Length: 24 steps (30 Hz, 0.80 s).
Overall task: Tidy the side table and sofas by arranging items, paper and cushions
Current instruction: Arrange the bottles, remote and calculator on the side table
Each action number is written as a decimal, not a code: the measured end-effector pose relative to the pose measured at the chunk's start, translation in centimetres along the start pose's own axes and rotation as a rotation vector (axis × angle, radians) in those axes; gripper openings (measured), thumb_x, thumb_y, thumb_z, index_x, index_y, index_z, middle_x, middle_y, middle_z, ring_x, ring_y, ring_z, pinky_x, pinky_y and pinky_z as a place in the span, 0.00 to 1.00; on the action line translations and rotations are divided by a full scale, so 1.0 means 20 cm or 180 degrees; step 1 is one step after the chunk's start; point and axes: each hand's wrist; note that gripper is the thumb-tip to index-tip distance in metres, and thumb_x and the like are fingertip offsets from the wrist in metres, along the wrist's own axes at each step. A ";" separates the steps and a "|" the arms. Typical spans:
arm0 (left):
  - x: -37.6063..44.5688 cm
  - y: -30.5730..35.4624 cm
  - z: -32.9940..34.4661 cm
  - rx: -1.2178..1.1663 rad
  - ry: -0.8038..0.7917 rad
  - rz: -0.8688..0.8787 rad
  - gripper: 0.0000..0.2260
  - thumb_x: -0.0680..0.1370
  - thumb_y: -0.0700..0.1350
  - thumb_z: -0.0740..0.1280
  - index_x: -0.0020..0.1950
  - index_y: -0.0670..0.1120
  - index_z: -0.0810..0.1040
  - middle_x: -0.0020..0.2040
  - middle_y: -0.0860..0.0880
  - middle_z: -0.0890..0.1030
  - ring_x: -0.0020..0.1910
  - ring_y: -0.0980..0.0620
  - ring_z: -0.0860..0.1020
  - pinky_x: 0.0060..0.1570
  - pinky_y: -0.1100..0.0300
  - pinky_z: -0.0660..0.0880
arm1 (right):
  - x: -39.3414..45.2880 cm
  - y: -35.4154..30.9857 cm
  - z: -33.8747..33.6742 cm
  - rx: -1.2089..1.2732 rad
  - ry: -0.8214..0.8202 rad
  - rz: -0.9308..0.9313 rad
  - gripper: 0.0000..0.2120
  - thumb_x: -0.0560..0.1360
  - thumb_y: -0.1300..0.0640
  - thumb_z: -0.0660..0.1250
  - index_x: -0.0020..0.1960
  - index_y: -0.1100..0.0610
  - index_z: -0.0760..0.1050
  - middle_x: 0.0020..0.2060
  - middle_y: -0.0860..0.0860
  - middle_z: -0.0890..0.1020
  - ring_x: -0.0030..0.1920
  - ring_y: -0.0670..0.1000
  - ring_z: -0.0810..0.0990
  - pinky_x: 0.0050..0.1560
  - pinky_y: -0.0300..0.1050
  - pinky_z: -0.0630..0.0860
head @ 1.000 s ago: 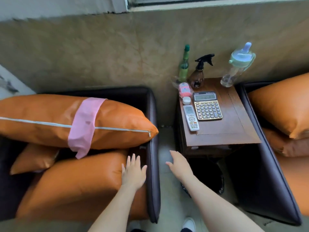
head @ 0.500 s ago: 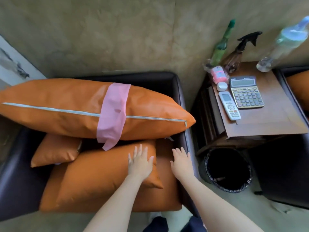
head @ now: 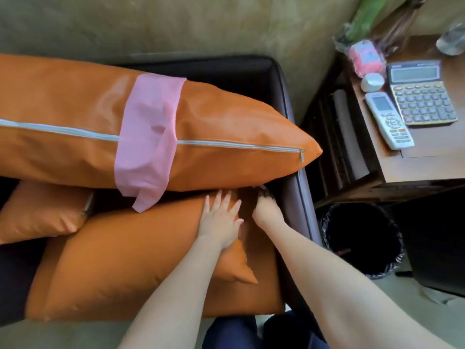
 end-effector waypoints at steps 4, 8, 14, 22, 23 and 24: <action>0.11 -0.02 0.07 0.0134 0.0213 0.0036 0.27 0.81 0.58 0.50 0.77 0.48 0.56 0.79 0.48 0.52 0.77 0.48 0.47 0.73 0.44 0.42 | 0.23 0.02 0.07 -0.0246 -0.0075 0.0198 0.21 0.79 0.63 0.54 0.72 0.60 0.61 0.69 0.58 0.66 0.67 0.57 0.68 0.65 0.48 0.67; 0.15 -0.02 0.13 0.0023 0.0488 0.0039 0.27 0.81 0.58 0.50 0.77 0.46 0.57 0.78 0.48 0.54 0.77 0.48 0.50 0.74 0.45 0.43 | 0.38 0.04 0.14 -0.0372 -0.0109 0.0180 0.16 0.81 0.61 0.51 0.65 0.60 0.70 0.64 0.59 0.73 0.63 0.59 0.73 0.61 0.49 0.69; 0.11 0.01 0.21 0.0111 0.0685 0.0102 0.26 0.81 0.58 0.51 0.76 0.46 0.60 0.78 0.47 0.55 0.77 0.47 0.48 0.73 0.44 0.42 | 0.40 0.01 0.22 -0.0760 0.0151 0.0332 0.15 0.81 0.62 0.51 0.58 0.61 0.75 0.57 0.58 0.78 0.57 0.58 0.78 0.51 0.48 0.74; -0.07 0.01 0.13 0.0031 0.0565 0.0162 0.23 0.82 0.53 0.51 0.76 0.49 0.58 0.79 0.50 0.52 0.77 0.49 0.44 0.73 0.45 0.41 | 0.13 0.11 0.24 -0.0235 -0.0176 0.0294 0.18 0.79 0.66 0.52 0.68 0.63 0.66 0.67 0.60 0.70 0.66 0.59 0.70 0.64 0.49 0.68; -0.11 0.01 0.13 0.0018 0.0529 0.0164 0.23 0.82 0.53 0.50 0.77 0.49 0.56 0.79 0.50 0.50 0.77 0.49 0.43 0.73 0.45 0.40 | 0.10 0.13 0.24 -0.0311 -0.0366 0.0227 0.22 0.78 0.67 0.53 0.72 0.62 0.61 0.70 0.60 0.65 0.69 0.59 0.66 0.67 0.50 0.66; -0.15 0.00 0.14 0.0035 0.0503 0.0161 0.24 0.82 0.53 0.49 0.78 0.50 0.54 0.79 0.50 0.49 0.77 0.50 0.42 0.73 0.45 0.39 | 0.06 0.14 0.26 -0.0395 -0.0530 0.0189 0.27 0.77 0.67 0.53 0.75 0.60 0.55 0.74 0.59 0.58 0.72 0.59 0.60 0.69 0.52 0.63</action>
Point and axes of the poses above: each hand's wrist, its own x-axis towards the middle knuckle, its own z-axis out of the palm, y = z × x
